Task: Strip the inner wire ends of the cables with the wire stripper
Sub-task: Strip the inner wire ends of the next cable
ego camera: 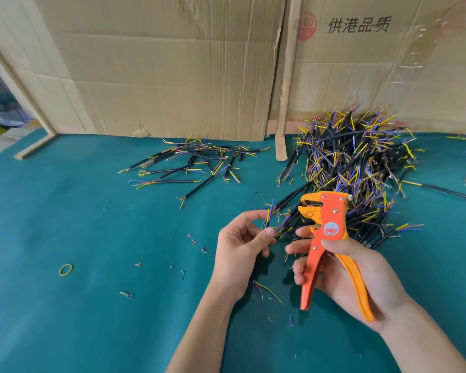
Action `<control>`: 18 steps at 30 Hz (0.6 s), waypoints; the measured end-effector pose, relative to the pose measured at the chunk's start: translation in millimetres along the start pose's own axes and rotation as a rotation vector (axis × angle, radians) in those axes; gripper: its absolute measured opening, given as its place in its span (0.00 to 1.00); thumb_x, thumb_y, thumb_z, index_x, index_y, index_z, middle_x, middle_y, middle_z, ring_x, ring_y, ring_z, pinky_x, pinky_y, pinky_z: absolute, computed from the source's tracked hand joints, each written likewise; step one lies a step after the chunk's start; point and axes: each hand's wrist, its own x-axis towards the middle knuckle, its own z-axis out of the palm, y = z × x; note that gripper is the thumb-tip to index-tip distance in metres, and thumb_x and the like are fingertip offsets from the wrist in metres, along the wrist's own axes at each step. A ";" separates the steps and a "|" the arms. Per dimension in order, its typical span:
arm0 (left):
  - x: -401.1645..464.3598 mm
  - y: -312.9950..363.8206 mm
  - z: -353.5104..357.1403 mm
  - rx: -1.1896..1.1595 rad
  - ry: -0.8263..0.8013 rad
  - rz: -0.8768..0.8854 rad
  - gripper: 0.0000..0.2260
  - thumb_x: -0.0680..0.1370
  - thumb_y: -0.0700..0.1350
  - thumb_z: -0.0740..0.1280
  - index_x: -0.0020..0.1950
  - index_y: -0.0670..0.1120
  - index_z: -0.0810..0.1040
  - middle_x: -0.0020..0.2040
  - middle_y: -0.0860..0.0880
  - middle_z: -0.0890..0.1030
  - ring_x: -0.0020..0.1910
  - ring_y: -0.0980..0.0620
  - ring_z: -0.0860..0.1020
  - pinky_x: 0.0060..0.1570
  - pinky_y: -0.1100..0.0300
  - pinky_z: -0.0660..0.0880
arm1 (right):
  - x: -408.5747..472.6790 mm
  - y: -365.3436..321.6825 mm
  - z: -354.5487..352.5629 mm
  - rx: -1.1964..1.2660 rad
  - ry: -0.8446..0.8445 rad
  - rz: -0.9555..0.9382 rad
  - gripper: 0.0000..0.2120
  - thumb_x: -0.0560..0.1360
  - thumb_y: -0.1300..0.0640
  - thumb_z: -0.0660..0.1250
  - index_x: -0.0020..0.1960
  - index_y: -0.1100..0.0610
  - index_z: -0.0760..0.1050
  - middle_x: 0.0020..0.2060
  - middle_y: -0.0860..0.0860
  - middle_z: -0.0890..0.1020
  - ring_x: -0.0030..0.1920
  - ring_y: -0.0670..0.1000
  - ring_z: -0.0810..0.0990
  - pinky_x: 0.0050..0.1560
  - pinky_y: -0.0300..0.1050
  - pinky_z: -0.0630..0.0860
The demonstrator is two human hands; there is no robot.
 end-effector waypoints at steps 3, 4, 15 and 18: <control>0.4 -0.6 -1.3 0.017 -0.006 0.022 0.10 0.72 0.42 0.74 0.52 0.53 0.83 0.32 0.51 0.73 0.31 0.49 0.75 0.38 0.59 0.73 | -19.4 23.6 -44.6 -0.080 0.019 0.191 0.38 0.61 0.50 0.83 0.65 0.67 0.76 0.52 0.71 0.80 0.42 0.65 0.81 0.43 0.60 0.80; 0.6 -0.1 -1.2 0.020 -0.004 0.028 0.10 0.72 0.42 0.74 0.52 0.53 0.82 0.32 0.50 0.72 0.30 0.49 0.74 0.38 0.59 0.72 | -36.4 27.4 -52.5 -0.124 -0.002 0.195 0.38 0.62 0.50 0.83 0.66 0.67 0.76 0.53 0.71 0.80 0.43 0.65 0.81 0.44 0.60 0.80; -1.4 -2.8 7.6 0.160 0.142 0.052 0.14 0.80 0.35 0.66 0.49 0.56 0.76 0.31 0.52 0.71 0.27 0.49 0.69 0.27 0.59 0.69 | -31.4 25.9 -51.1 -0.215 -0.057 0.242 0.27 0.70 0.65 0.72 0.69 0.62 0.76 0.56 0.72 0.78 0.49 0.67 0.80 0.53 0.65 0.79; -2.7 -3.6 9.6 0.241 0.164 0.072 0.14 0.81 0.36 0.65 0.50 0.57 0.76 0.32 0.54 0.71 0.24 0.51 0.67 0.27 0.56 0.70 | -30.3 28.8 -50.6 -0.231 -0.024 0.246 0.24 0.71 0.66 0.69 0.67 0.62 0.77 0.56 0.72 0.79 0.48 0.68 0.81 0.52 0.64 0.79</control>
